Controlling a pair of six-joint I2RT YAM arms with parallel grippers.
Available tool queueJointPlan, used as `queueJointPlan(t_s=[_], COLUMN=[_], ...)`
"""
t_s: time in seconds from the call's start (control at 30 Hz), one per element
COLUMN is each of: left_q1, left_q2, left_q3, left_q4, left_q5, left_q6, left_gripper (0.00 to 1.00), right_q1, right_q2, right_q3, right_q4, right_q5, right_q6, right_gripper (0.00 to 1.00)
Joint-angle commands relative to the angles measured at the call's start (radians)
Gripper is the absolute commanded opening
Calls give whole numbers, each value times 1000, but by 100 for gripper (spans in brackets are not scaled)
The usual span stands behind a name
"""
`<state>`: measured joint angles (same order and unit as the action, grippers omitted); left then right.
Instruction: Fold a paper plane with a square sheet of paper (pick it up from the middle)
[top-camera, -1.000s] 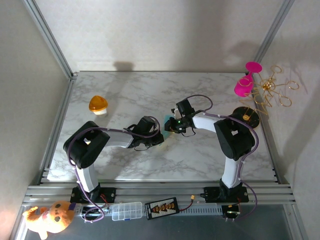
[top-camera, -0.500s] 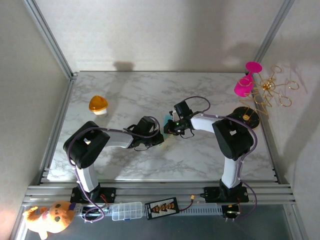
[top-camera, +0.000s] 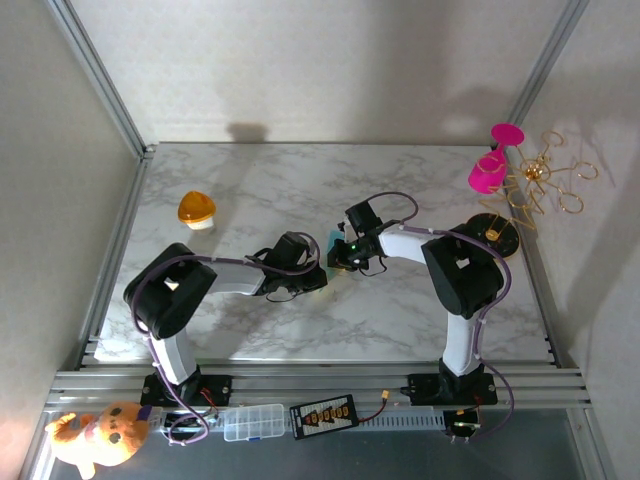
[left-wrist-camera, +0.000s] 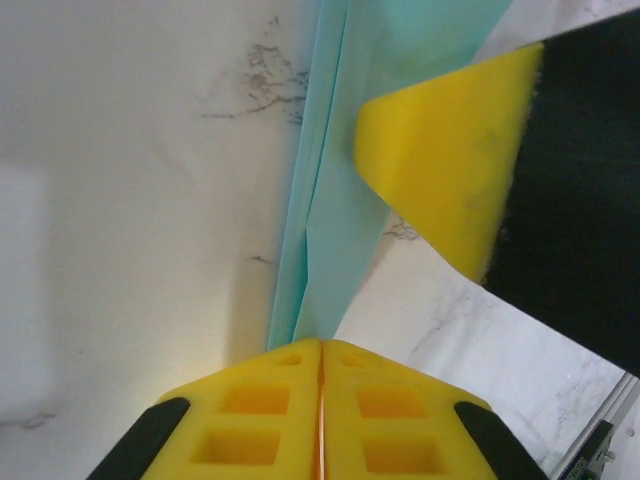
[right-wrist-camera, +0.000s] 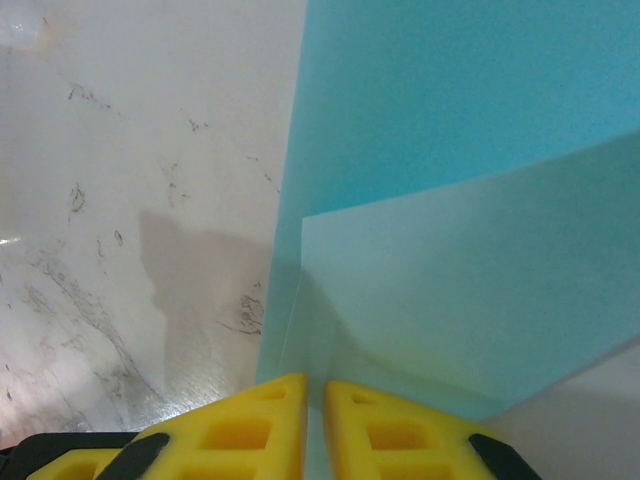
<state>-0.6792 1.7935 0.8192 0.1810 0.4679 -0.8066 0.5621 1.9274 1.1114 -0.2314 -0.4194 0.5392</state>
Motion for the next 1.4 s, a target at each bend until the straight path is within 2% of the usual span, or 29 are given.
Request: queueJointPlan(t_s=[0.0, 0.17, 0.63, 1.37], left_q1=[-9, -26, -26, -19], left_q2=[-41, -30, 3, 9], left_q3=[38, 75, 45, 2], left_q4=[-57, -44, -105, -127], left_q5=[38, 34, -26, -47], left_q6=[33, 17, 5, 9], left_gripper=[10, 11, 11, 8], right_q1=[4, 4, 4, 4], right_q2=[54, 56, 76, 94], right_q3=[-9, -12, -4, 5], right_q4=[-65, -71, -99, -116], right_q5=[89, 93, 115, 126], right_q6=[2, 4, 4, 0], right_gripper=[16, 16, 17, 17])
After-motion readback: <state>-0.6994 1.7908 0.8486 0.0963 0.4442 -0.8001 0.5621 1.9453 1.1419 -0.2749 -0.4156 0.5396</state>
